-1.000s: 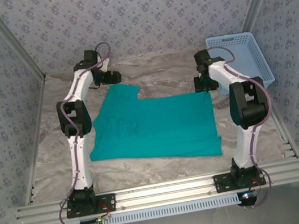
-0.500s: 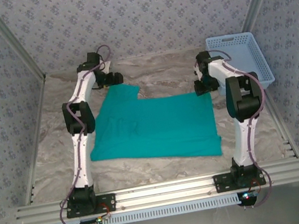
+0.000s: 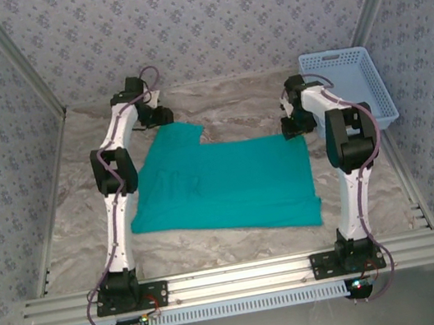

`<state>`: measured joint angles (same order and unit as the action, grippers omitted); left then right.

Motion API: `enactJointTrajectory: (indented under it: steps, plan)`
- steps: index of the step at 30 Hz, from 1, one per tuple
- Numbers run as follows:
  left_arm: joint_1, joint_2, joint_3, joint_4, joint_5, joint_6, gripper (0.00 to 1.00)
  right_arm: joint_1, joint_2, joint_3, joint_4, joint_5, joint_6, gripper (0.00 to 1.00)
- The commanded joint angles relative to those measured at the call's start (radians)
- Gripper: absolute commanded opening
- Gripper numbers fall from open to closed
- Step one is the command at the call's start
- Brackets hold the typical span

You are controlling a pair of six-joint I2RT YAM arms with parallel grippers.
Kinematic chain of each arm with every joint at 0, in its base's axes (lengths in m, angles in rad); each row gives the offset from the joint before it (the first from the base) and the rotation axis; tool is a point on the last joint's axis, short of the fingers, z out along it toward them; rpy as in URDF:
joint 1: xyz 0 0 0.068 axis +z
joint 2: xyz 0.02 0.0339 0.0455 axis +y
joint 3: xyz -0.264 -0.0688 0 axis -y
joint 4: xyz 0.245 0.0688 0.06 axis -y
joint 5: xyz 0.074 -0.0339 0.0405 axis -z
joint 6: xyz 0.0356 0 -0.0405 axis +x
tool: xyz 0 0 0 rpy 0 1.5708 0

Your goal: Fold the inside-out t-shirt

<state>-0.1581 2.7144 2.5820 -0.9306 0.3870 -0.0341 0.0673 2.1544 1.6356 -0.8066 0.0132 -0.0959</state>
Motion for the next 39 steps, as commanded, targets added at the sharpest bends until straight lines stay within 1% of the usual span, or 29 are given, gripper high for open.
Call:
enactJointTrajectory:
  steps: [1,3,4,5,6,7,8,11,13,15,19,21,23,24,28,31,34,39]
  plan:
    - [-0.017,-0.039,-0.033,-0.085,0.085,0.052,0.45,-0.035,0.014,0.008,-0.079,-0.04,-0.019,0.39]
    - [-0.017,-0.038,-0.033,-0.096,0.106,0.07,0.45,-0.037,0.015,0.003,-0.078,-0.059,-0.025,0.35]
    - [-0.017,-0.037,-0.034,-0.101,0.117,0.079,0.43,-0.035,0.02,0.007,-0.087,-0.056,-0.025,0.32]
    - [-0.017,-0.036,-0.034,-0.105,0.121,0.082,0.33,-0.035,0.023,0.013,-0.098,-0.05,-0.023,0.24]
    - [-0.017,-0.036,-0.036,-0.101,0.123,0.084,0.16,-0.03,0.024,0.015,-0.102,-0.039,-0.025,0.16]
    - [-0.017,-0.039,-0.041,-0.094,0.137,0.091,0.04,-0.026,0.017,0.011,-0.093,-0.026,-0.027,0.12]
    - [-0.017,-0.044,-0.041,-0.089,0.147,0.099,0.0,-0.023,0.009,0.004,-0.076,-0.025,-0.034,0.08]
    - [-0.014,-0.075,-0.05,-0.065,0.151,0.107,0.0,-0.008,-0.052,-0.025,-0.005,-0.03,-0.034,0.0]
    - [-0.008,-0.123,-0.098,-0.014,0.137,0.111,0.0,-0.001,-0.107,-0.048,0.053,-0.026,-0.029,0.0]
    - [-0.002,-0.189,-0.166,0.046,0.138,0.119,0.0,0.008,-0.147,-0.061,0.092,0.006,-0.027,0.0]
    - [0.008,-0.332,-0.367,0.195,0.174,0.168,0.0,0.039,-0.207,-0.118,0.15,0.106,-0.036,0.0]
    - [0.015,-0.4,-0.489,0.291,0.2,0.19,0.0,0.05,-0.237,-0.168,0.186,0.133,-0.036,0.0]
    - [0.021,-0.468,-0.609,0.394,0.195,0.193,0.0,0.052,-0.273,-0.216,0.223,0.143,-0.024,0.0]
    - [0.026,-0.499,-0.67,0.441,0.208,0.193,0.0,0.053,-0.294,-0.244,0.249,0.14,-0.025,0.0]
    - [0.049,-0.597,-0.837,0.548,0.372,0.262,0.0,0.06,-0.363,-0.33,0.32,0.142,-0.037,0.0]
    - [0.048,-0.678,-0.948,0.589,0.388,0.345,0.0,0.063,-0.401,-0.38,0.351,0.148,-0.049,0.0]
    - [0.048,-0.741,-1.018,0.56,0.417,0.429,0.0,0.063,-0.451,-0.424,0.357,0.099,-0.036,0.0]
    - [0.048,-0.815,-1.08,0.498,0.409,0.468,0.0,0.068,-0.527,-0.497,0.335,0.099,0.012,0.0]
